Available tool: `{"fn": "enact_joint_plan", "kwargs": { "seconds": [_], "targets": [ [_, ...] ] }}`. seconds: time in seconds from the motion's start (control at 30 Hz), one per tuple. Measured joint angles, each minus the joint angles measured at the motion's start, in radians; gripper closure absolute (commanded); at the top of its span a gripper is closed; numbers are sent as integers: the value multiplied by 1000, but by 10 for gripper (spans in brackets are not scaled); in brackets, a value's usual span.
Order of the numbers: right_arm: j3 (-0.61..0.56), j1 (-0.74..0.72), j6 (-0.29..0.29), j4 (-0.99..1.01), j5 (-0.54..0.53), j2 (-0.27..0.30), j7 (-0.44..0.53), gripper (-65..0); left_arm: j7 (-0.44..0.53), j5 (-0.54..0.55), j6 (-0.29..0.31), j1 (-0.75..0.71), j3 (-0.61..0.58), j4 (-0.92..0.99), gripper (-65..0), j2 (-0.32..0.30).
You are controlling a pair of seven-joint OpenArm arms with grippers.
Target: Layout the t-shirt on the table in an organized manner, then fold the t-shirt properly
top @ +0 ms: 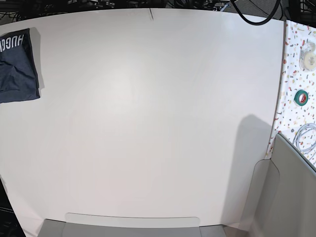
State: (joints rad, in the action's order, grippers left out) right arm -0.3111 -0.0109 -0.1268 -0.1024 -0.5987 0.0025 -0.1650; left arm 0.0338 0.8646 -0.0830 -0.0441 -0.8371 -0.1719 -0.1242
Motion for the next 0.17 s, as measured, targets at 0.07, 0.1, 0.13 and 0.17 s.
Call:
{"fn": "enact_joint_plan", "kwargs": {
  "seconds": [0.07,0.1,0.13,0.17],
  "targets": [
    [0,3,0,0,-3,-13,0,0,0,0,0,0,0,0,0,8],
    [0,6,-1,0,-2,-16,-1,0,0,0,0,-1,0,0,0,10],
    [0,10,-3,0,-2,-18,-5,0,0,0,0,-1,0,0,0,10],
    [0,12,-3,0,-2,-18,-8,0,0,0,0,-3,0,0,0,10]
  ]
}}
